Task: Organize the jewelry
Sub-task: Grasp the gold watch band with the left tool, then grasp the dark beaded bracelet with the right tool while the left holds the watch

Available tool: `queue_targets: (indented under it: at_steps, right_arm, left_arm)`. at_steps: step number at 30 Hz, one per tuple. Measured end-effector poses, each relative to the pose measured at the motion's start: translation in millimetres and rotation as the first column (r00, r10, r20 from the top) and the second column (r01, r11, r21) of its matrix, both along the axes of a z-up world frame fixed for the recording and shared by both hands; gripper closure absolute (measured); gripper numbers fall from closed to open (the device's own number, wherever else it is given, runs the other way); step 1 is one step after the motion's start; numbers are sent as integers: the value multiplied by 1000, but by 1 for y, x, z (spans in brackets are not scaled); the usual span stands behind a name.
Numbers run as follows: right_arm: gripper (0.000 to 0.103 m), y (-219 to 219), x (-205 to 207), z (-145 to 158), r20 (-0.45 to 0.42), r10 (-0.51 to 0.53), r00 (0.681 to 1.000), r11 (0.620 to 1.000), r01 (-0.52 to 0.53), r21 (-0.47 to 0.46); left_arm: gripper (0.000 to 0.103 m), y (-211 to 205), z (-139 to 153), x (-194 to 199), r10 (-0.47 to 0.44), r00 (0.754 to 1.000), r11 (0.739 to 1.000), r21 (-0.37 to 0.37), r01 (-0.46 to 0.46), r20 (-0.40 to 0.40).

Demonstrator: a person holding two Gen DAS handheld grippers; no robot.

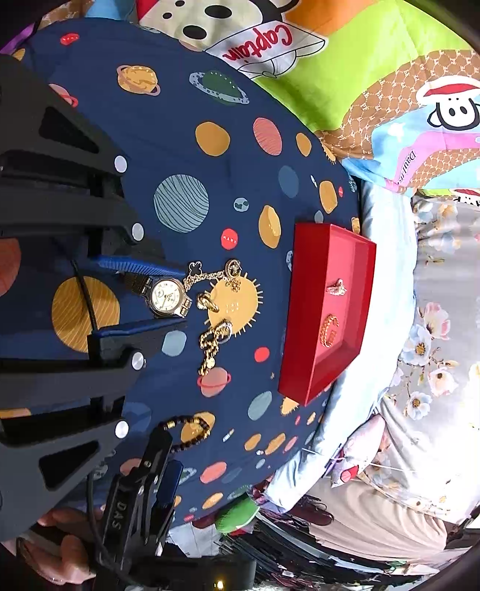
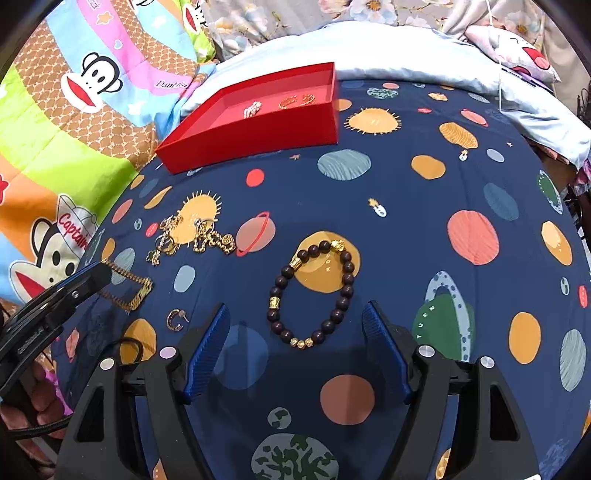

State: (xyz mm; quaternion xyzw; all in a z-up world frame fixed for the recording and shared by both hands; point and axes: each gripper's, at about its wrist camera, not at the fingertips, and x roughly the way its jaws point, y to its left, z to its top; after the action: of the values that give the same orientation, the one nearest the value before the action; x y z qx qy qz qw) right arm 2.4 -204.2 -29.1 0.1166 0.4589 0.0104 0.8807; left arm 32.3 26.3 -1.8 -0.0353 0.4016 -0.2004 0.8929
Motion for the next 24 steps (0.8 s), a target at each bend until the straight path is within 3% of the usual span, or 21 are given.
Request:
queue_targets:
  at_steps: [6, 9, 17, 21, 24]
  right_arm:
    - [33, -8, 0, 2, 9, -31, 999, 1000, 31, 1]
    - [39, -14, 1, 1, 9, -49, 999, 999, 49, 6]
    - [70, -19, 6, -6, -18, -56, 998, 998, 56, -12]
    - [76, -15, 7, -8, -11, -46, 999, 997, 46, -60]
    - [89, -13, 8, -9, -7, -41, 999, 993, 40, -106]
  left_arm:
    - [81, 2, 10, -6, 5, 1000, 1000, -19, -5, 11]
    - [81, 2, 14, -7, 10, 1000, 1000, -24, -10, 16]
    - [81, -3, 16, -9, -13, 1000, 1000, -20, 13, 12]
    - [81, -7, 14, -9, -18, 1000, 1000, -12, 18, 9]
    - [81, -8, 13, -9, -17, 1000, 1000, -10, 17, 5]
